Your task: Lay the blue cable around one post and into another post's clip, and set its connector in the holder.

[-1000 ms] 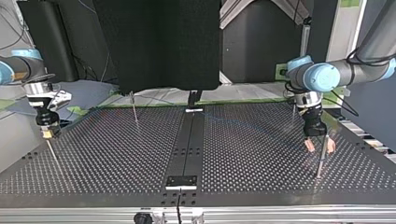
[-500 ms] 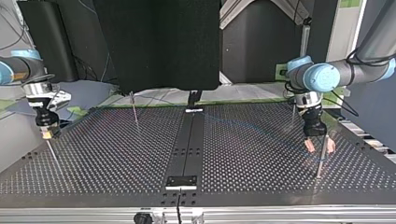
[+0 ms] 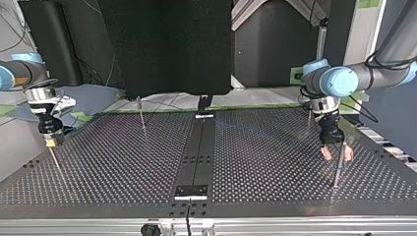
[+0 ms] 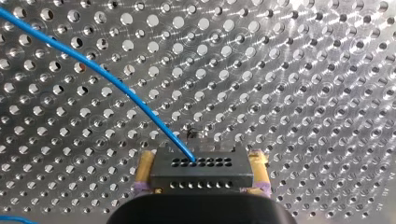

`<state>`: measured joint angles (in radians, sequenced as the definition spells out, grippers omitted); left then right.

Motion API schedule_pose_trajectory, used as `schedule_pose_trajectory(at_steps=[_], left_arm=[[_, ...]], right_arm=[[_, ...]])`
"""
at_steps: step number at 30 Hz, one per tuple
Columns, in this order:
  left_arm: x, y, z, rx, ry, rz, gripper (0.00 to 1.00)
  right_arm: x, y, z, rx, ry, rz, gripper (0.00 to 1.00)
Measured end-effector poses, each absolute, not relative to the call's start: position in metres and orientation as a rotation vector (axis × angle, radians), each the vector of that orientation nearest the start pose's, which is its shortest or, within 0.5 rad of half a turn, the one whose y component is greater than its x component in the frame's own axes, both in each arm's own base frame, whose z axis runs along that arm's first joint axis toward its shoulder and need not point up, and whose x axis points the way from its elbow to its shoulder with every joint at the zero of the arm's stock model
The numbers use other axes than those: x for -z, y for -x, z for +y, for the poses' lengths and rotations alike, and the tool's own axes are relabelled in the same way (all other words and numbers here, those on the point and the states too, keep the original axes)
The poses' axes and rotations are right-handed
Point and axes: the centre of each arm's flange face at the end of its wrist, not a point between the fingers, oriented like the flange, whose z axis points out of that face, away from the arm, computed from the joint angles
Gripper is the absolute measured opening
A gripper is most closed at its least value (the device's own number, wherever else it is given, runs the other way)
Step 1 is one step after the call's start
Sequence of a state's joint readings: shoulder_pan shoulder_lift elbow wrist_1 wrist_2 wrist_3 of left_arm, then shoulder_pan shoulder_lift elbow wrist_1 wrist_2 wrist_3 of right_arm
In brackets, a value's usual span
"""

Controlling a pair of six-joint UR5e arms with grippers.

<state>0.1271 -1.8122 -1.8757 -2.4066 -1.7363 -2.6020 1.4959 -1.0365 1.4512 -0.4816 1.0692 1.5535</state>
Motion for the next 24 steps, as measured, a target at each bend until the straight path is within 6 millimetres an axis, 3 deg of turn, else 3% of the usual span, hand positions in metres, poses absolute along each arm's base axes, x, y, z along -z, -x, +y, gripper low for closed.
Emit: schedule_pose_trajectory(at_steps=[16, 17, 18, 19, 21, 22, 23, 24], left_arm=[[-0.2919, -0.5624, -0.0453, 0.633, 0.886, 1.101, 1.00], [-0.2919, -0.5624, -0.0453, 0.632, 0.886, 1.101, 1.00], [-0.2920, -0.5624, -0.0452, 0.632, 0.885, 1.101, 1.00], [-0.2920, -0.5624, -0.0452, 0.632, 0.885, 1.101, 1.00], [-0.2918, -0.5625, -0.0452, 0.631, 0.885, 1.102, 1.00], [-0.2917, -0.5624, -0.0451, 0.630, 0.885, 1.102, 1.00], [-0.2917, -0.5624, -0.0450, 0.630, 0.885, 1.103, 1.00], [-0.2916, -0.5624, -0.0447, 0.629, 0.885, 1.103, 1.00]], right_arm=[[-0.2763, -0.1272, -0.6822, -1.511, -1.463, -0.911, 0.00], [-0.2763, -0.1269, -0.6823, -1.508, -1.461, -0.912, 0.06], [-0.2762, -0.1265, -0.6824, -1.506, -1.459, -0.914, 0.23], [-0.2762, -0.1262, -0.6826, -1.504, -1.458, -0.915, 0.23], [-0.2761, -0.1257, -0.6827, -1.500, -1.455, -0.917, 0.52], [-0.2761, -0.1256, -0.6827, -1.499, -1.454, -0.917, 0.52], [-0.2760, -0.1256, -0.6828, -1.498, -1.454, -0.918, 0.66], [-0.2760, -0.1256, -0.6828, -1.498, -1.454, -0.918, 0.75]])
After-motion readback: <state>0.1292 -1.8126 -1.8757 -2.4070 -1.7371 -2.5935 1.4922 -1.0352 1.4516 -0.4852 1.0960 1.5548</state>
